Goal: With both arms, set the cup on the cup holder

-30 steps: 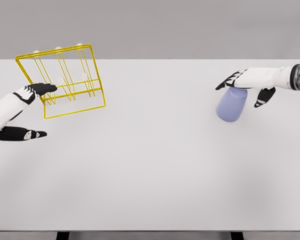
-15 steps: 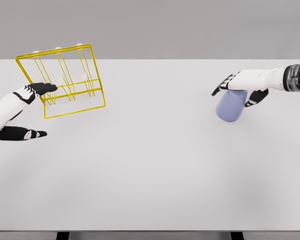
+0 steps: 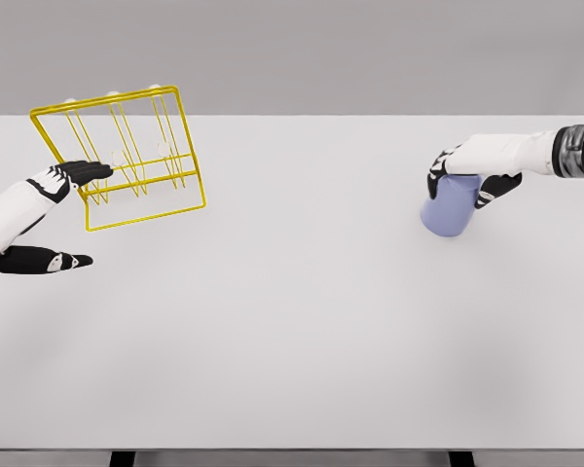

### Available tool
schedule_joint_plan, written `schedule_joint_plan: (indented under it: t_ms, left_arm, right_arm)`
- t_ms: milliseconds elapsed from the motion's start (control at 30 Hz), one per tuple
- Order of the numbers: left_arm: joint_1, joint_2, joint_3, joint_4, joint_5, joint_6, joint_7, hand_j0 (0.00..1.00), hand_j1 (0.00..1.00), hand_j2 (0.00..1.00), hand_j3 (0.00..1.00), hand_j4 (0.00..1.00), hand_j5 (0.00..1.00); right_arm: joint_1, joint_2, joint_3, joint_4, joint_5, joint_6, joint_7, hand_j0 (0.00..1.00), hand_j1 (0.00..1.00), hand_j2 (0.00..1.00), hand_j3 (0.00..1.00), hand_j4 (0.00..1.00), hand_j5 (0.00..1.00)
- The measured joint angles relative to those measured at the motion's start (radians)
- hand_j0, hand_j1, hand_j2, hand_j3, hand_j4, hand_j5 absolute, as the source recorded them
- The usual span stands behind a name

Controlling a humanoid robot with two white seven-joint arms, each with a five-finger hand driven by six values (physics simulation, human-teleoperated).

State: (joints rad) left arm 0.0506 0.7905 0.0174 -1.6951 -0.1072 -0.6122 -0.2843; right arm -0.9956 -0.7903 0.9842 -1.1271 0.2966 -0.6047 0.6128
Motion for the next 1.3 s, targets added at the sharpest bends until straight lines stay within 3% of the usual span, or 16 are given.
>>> schedule_joint_plan:
  t_ms: [167,367,733,933,1300]
  left_arm:
    - [0.0,0.0,0.0,-0.001,0.0,0.0,0.0,1.0,1.0,1.0,1.0,1.0,1.0]
    - [0.0,0.0,-0.001,-0.001,0.0,0.0,0.0,1.0,1.0,1.0,1.0,1.0,1.0]
    - [0.0,0.0,-0.001,-0.001,0.0,0.0,0.0,1.0,1.0,1.0,1.0,1.0,1.0]
    - [0.002,-0.001,-0.001,-0.001,0.0,0.0,0.0,1.0,1.0,1.0,1.0,1.0,1.0]
    - [0.002,-0.001,0.0,-0.004,0.0,0.0,0.0,1.0,1.0,1.0,1.0,1.0,1.0]
  right_arm:
    - [0.0,0.005,-0.004,-0.013,0.003,-0.007,-0.001,0.44,0.44,0.44,0.44,0.44,0.44]
    - [0.003,-0.004,-0.059,-0.084,0.002,-0.009,-0.001,0.44,0.44,0.44,0.44,0.44,0.44]
    - [0.011,-0.01,-0.112,-0.381,0.0,-0.009,-0.001,0.46,0.46,0.46,0.46,0.46,0.46]
    - [0.008,0.071,-0.087,-0.425,0.004,-0.009,-0.001,0.46,0.46,0.46,0.46,0.46,0.46]
    - [-0.002,0.264,0.001,-0.418,0.09,-0.004,-0.001,0.48,0.48,0.48,0.48,0.48,0.48]
